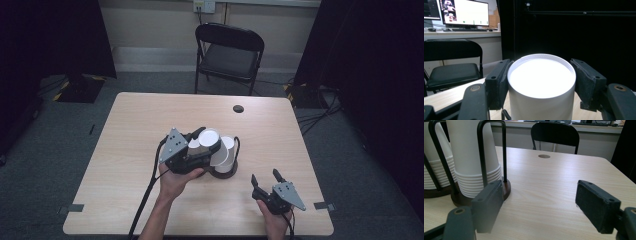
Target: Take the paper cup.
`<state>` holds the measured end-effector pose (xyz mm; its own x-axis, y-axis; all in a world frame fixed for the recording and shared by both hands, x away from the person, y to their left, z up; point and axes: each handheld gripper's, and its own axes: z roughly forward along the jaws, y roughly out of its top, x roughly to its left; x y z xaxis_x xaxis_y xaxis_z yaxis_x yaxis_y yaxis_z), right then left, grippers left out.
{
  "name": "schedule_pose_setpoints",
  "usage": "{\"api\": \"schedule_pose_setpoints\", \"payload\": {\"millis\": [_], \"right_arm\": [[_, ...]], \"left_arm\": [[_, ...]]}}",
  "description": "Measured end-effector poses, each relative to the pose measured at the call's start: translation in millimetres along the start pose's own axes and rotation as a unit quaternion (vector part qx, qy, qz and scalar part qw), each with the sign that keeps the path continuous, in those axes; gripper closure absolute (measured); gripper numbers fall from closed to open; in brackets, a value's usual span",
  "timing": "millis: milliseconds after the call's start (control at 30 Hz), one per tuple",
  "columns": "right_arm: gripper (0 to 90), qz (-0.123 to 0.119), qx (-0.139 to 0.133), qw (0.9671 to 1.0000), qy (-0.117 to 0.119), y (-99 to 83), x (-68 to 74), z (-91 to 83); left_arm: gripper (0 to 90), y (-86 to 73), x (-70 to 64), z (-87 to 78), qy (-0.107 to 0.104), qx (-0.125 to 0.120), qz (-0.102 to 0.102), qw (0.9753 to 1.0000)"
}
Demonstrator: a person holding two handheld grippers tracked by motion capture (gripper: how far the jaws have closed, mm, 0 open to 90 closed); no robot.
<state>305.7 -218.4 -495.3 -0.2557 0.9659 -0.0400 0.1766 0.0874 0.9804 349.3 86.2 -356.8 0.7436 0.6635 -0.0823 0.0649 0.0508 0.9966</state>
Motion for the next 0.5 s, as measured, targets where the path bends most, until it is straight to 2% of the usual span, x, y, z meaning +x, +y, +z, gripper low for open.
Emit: {"api": "schedule_pose_setpoints", "payload": {"millis": [133,300,400,500], "right_arm": [[21.0,0.000,0.001,1.0000,0.000,0.1,0.1,0.1],[21.0,0.000,0.001,1.0000,-0.004,0.1,0.3,0.1],[21.2,-0.004,0.001,1.0000,-0.003,0.2,1.7,0.2],[22.0,-0.009,0.006,0.9998,0.018,0.8,3.6,1.6]], "left_arm": [[35.0,-1.8,-1.5,-6.9,-0.009,0.001,0.006,0.9999],[35.0,-7.9,0.4,-15.2,-0.014,-0.004,-0.017,0.9998],[35.0,-10.5,-0.2,-19.5,-0.019,-0.002,-0.020,0.9996],[35.0,-14.8,-2.1,-23.2,-0.016,0.000,-0.025,0.9995]]}}
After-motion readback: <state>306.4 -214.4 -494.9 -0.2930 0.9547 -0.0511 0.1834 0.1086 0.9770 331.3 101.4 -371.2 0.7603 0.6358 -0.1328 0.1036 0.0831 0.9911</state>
